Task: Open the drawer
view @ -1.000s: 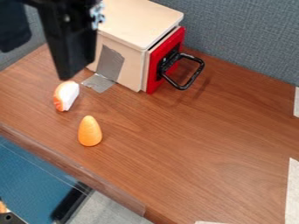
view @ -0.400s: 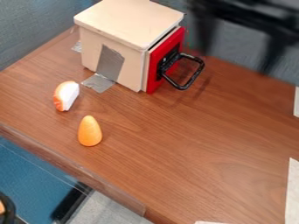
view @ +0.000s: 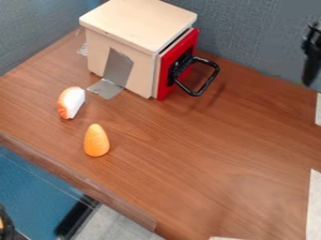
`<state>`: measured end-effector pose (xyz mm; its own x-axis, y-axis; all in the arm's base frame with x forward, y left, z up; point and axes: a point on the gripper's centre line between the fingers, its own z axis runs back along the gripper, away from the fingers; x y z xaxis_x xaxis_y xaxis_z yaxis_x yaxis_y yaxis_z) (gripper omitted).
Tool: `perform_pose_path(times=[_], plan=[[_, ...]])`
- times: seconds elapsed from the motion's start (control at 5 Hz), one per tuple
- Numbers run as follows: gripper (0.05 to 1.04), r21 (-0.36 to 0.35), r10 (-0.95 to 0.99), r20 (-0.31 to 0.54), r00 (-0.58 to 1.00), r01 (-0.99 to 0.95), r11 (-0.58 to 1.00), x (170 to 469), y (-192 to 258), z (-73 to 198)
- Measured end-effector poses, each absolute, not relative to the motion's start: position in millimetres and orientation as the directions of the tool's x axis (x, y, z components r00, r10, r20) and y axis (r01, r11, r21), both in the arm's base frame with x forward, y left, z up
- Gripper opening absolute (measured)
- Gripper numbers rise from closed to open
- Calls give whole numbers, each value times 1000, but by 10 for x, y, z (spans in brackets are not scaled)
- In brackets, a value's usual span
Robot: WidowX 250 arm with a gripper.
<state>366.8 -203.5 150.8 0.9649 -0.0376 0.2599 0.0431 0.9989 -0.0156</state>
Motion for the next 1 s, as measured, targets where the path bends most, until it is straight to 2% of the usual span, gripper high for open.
perform_pose_path(times=[0.2,0.4,0.8,1.0], plan=[[1000,-2,-12,269,963,13,1000,3965,-1922,1458],[1000,11,4,286,958,-8,1000,4139,-1764,1491],[1000,46,-3,257,966,-9,999,4271,-1375,1357],[1000,77,3,234,972,-22,997,4310,-1148,1192]])
